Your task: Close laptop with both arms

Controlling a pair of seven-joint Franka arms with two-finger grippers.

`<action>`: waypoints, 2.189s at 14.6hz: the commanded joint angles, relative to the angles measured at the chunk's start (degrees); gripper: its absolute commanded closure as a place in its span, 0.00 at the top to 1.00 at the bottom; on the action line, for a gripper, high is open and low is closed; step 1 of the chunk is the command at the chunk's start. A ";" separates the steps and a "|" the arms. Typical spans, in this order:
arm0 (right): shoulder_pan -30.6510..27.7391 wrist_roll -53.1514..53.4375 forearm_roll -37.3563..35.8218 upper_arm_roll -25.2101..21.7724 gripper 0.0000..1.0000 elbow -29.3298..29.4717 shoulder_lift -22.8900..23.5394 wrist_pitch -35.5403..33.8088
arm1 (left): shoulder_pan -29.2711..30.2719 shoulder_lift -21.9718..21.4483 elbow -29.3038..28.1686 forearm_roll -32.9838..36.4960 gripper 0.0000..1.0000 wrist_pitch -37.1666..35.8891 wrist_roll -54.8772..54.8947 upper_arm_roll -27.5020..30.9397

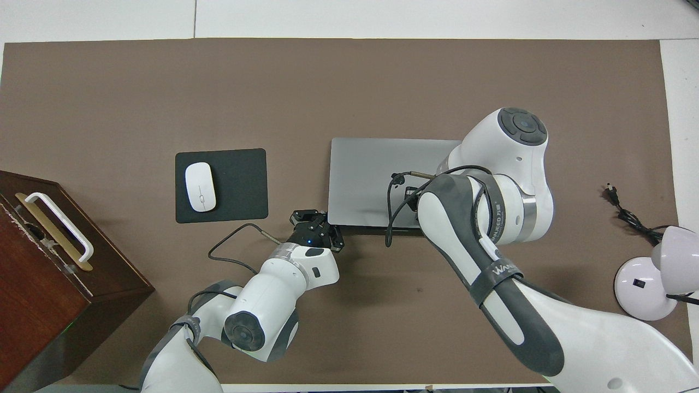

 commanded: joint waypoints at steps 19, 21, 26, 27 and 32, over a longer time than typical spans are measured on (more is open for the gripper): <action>-2.57 -1.04 -0.06 -0.52 0.00 4.12 -1.54 -7.29 | 1.19 -2.94 -4.35 -0.67 0.00 -3.87 -0.56 0.42; -2.75 -1.04 -0.41 -0.70 0.00 5.18 -1.54 -8.52 | 2.77 -9.60 -4.62 -0.67 0.00 -13.92 -0.65 0.42; -4.59 -3.66 -2.95 -1.05 0.00 7.02 -2.41 -10.19 | 8.93 -26.93 -3.13 -0.59 0.00 -43.30 0.14 0.60; -5.64 -5.68 -3.48 -1.05 0.00 7.03 -2.76 -10.37 | 9.89 -29.56 -2.52 -0.58 0.00 -48.21 0.14 0.69; -8.01 -10.52 -12.43 -1.05 0.00 8.69 -6.62 -11.33 | 17.45 -39.15 2.76 0.21 0.00 -70.20 -0.30 0.60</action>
